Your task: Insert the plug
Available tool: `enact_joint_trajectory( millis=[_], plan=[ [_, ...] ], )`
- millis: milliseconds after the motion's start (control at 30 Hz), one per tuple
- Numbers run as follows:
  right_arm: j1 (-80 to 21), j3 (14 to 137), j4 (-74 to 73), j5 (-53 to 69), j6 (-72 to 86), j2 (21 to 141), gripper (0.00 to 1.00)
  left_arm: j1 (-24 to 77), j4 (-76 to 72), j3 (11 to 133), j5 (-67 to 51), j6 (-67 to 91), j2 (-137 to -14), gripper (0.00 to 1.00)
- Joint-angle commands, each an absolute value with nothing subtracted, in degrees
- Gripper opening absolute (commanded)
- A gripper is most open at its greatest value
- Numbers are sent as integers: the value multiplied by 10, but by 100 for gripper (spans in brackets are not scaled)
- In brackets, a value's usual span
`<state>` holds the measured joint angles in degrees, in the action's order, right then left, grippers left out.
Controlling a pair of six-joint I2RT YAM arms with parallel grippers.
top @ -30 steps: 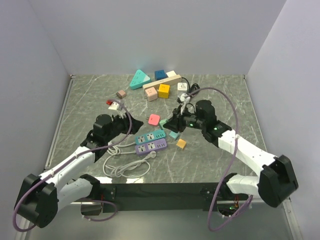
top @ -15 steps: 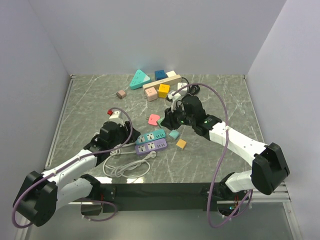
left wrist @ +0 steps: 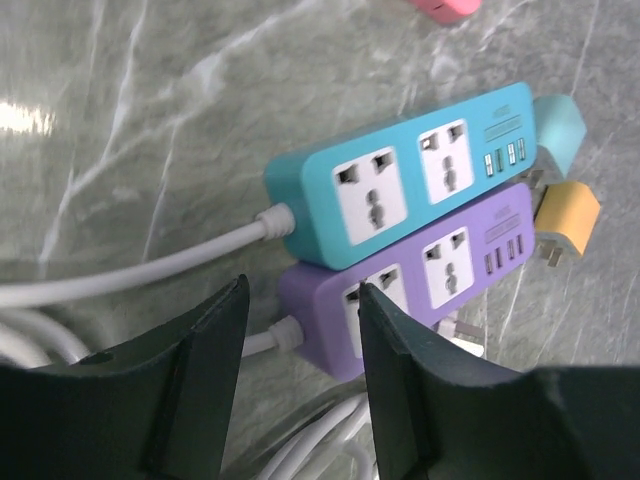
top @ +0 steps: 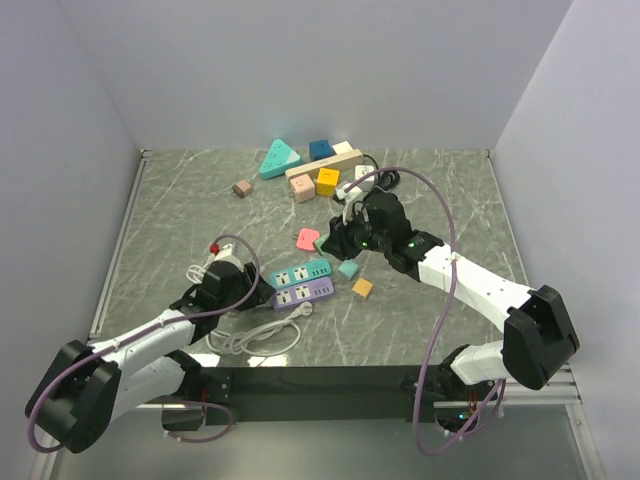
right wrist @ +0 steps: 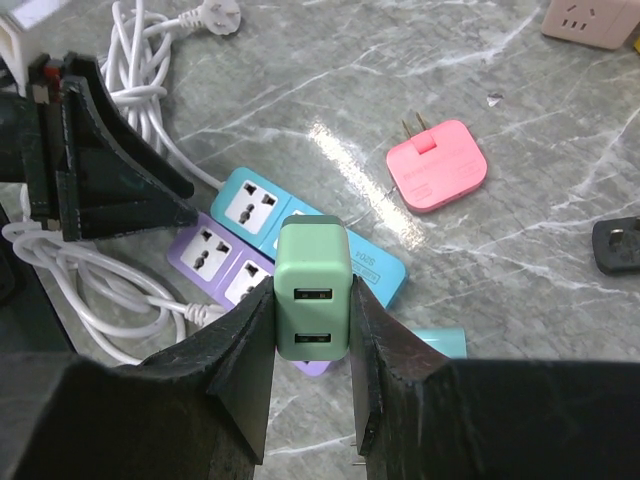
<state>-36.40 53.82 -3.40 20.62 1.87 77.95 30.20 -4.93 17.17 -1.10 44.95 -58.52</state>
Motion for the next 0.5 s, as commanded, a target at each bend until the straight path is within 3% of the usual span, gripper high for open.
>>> enact_joint_trajectory(
  millis=[0,167,467],
  plan=[
    [-366,535,-1,216,16,768,0,304,-89,140,-2,503,-573,54],
    [-366,529,15,224,15,772,0,303,-77,123,49,519,-550,59],
    [-366,536,15,242,11,792,0,292,-134,156,84,502,-627,63]
  ],
)
